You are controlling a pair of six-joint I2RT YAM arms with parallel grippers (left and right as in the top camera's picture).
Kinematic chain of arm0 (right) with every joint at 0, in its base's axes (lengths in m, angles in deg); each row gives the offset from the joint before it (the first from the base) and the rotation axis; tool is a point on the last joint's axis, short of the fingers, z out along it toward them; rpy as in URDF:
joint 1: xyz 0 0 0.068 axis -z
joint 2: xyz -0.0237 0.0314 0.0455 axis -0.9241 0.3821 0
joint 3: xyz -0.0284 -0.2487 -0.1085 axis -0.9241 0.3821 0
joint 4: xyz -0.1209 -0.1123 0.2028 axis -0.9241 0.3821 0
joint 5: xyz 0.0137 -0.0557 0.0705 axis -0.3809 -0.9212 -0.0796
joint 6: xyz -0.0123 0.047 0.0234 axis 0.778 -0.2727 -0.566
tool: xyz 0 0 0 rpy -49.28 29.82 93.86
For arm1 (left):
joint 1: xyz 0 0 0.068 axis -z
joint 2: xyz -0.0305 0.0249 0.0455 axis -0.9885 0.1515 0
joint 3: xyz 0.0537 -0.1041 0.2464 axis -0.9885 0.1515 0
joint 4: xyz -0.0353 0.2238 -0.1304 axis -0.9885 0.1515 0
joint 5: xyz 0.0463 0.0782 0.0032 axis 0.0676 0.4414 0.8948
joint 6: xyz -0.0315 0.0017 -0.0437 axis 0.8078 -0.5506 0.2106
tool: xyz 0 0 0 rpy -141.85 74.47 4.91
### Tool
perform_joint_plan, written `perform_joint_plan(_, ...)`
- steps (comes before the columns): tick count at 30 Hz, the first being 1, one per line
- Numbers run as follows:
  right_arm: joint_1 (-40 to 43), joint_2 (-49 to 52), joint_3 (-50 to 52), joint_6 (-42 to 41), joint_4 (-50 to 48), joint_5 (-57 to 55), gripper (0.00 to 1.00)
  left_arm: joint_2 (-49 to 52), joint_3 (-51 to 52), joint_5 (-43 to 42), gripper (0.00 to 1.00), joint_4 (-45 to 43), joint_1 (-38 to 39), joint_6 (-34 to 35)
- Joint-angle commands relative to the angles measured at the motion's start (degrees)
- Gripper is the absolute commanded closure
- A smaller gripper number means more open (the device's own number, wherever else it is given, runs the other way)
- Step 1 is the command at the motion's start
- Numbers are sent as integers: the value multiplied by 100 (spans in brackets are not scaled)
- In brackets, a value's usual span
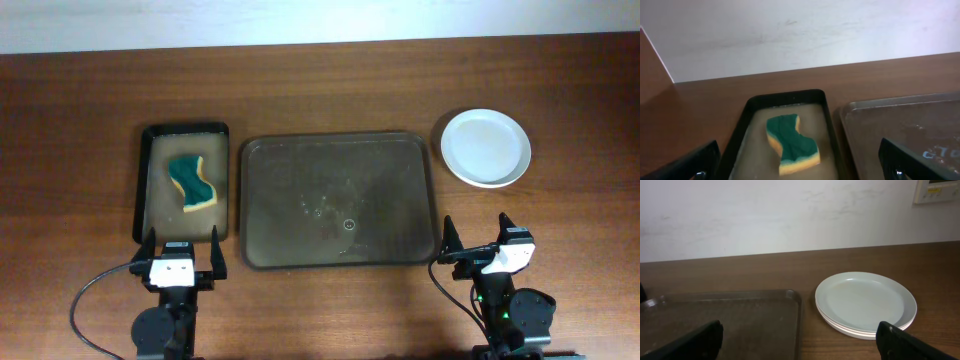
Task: Clean dirty plates on tray and stack at the side
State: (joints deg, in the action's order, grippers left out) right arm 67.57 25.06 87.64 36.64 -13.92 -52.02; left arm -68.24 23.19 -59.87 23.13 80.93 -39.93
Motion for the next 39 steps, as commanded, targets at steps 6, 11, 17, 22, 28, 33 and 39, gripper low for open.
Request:
perform_joint_plan(6, 37, -55, 50, 0, -2, 52, 2, -46, 39, 260, 1, -11, -2, -87)
perform_joint_plan(11, 37, -55, 50, 0, -2, 52, 2, -46, 39, 656, 1, -59, -2, 688)
perform_joint_plan(17, 35, -52, 50, 0, -2, 52, 2, -46, 39, 706, 1, -59, -2, 710)
perform_joint_plan(22, 35, -48, 50, 0, -2, 52, 2, -46, 39, 619, 1, -68, -2, 706)
perform_joint_plan(28, 35, -48, 50, 0, -2, 52, 2, -44, 39, 619, 1, -72, -2, 706)
perform_joint_plan(33, 35, -48, 50, 0, -2, 52, 2, -44, 39, 619, 1, -76, -2, 706)
perform_joint_plan(39, 35, -48, 50, 0, -2, 52, 2, -44, 39, 619, 1, -76, -2, 706)
